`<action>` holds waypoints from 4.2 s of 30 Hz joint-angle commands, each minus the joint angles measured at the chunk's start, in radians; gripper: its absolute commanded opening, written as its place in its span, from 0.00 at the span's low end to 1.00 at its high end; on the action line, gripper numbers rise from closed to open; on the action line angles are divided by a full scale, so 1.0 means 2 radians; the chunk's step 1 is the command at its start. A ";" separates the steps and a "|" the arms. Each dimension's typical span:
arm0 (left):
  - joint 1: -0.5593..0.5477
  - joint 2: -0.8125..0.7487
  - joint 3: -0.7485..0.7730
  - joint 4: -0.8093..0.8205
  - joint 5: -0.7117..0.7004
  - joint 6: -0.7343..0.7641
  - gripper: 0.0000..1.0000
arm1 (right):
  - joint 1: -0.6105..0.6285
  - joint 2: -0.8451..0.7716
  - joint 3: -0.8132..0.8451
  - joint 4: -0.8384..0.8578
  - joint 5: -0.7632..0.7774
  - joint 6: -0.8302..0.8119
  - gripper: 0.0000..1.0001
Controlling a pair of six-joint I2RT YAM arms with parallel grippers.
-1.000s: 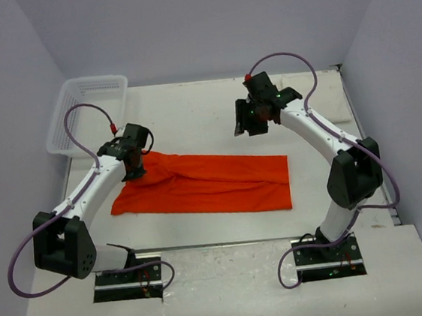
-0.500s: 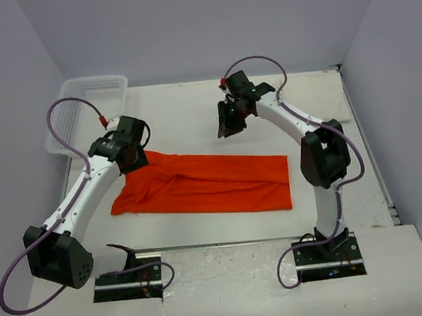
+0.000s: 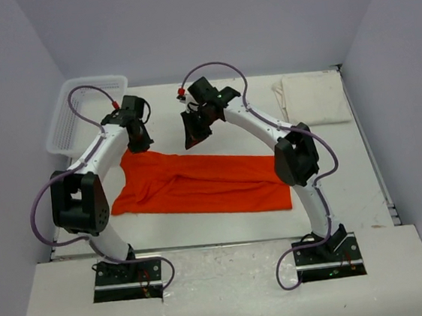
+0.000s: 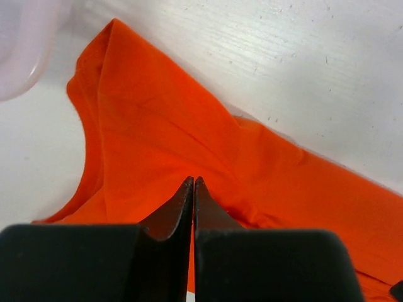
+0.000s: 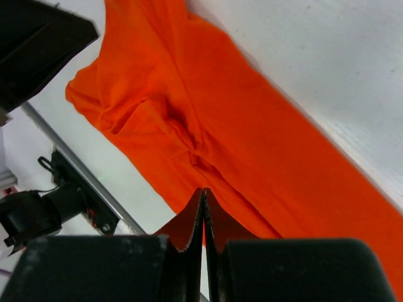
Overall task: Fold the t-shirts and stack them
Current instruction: Fold the other side of the tshirt into a rectangle
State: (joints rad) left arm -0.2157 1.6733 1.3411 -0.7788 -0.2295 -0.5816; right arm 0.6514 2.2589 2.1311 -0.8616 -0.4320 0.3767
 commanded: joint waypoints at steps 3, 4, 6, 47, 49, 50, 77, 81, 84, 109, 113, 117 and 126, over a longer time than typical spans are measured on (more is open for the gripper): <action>0.017 0.035 0.036 0.026 0.030 0.025 0.00 | 0.011 0.009 0.000 0.014 -0.061 0.001 0.00; 0.020 0.041 0.037 0.026 0.027 0.029 0.00 | 0.015 0.010 0.001 0.016 -0.070 0.002 0.00; 0.023 0.061 0.043 0.028 0.024 0.032 0.00 | 0.019 0.014 0.004 0.016 -0.066 0.002 0.00; 0.053 0.157 0.066 -0.009 -0.053 0.056 0.00 | -0.076 -0.059 -0.222 0.046 0.106 0.029 0.00; 0.049 0.144 0.067 -0.005 -0.053 0.057 0.00 | -0.075 -0.077 -0.219 0.050 0.108 0.017 0.00; 0.046 0.140 0.069 -0.004 -0.056 0.056 0.00 | -0.075 -0.082 -0.217 0.050 0.111 0.015 0.00; -0.023 -0.001 -0.048 0.055 0.165 0.064 0.24 | -0.076 -0.341 -0.346 0.027 0.191 0.000 0.00; -0.023 -0.008 -0.084 0.075 0.191 0.064 0.24 | -0.076 -0.351 -0.366 0.032 0.195 0.000 0.00; -0.023 -0.002 -0.089 0.078 0.200 0.065 0.24 | -0.076 -0.359 -0.380 0.038 0.189 0.002 0.00; -0.023 0.068 -0.032 0.056 0.138 0.083 0.01 | -0.083 -0.373 -0.423 0.059 0.184 0.006 0.00; -0.023 0.074 -0.042 0.057 0.133 0.084 0.00 | -0.087 -0.382 -0.433 0.063 0.187 0.004 0.00; -0.023 0.045 -0.062 0.059 0.135 0.078 0.00 | -0.089 -0.382 -0.437 0.066 0.184 0.004 0.00; -0.045 -0.105 -0.160 0.044 0.180 0.037 0.00 | -0.089 -0.382 -0.443 0.076 0.169 0.011 0.00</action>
State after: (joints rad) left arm -0.2710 1.6081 1.0718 -0.6739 0.0856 -0.4557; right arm 0.4755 1.5333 1.2507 -0.7444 -0.0742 0.3923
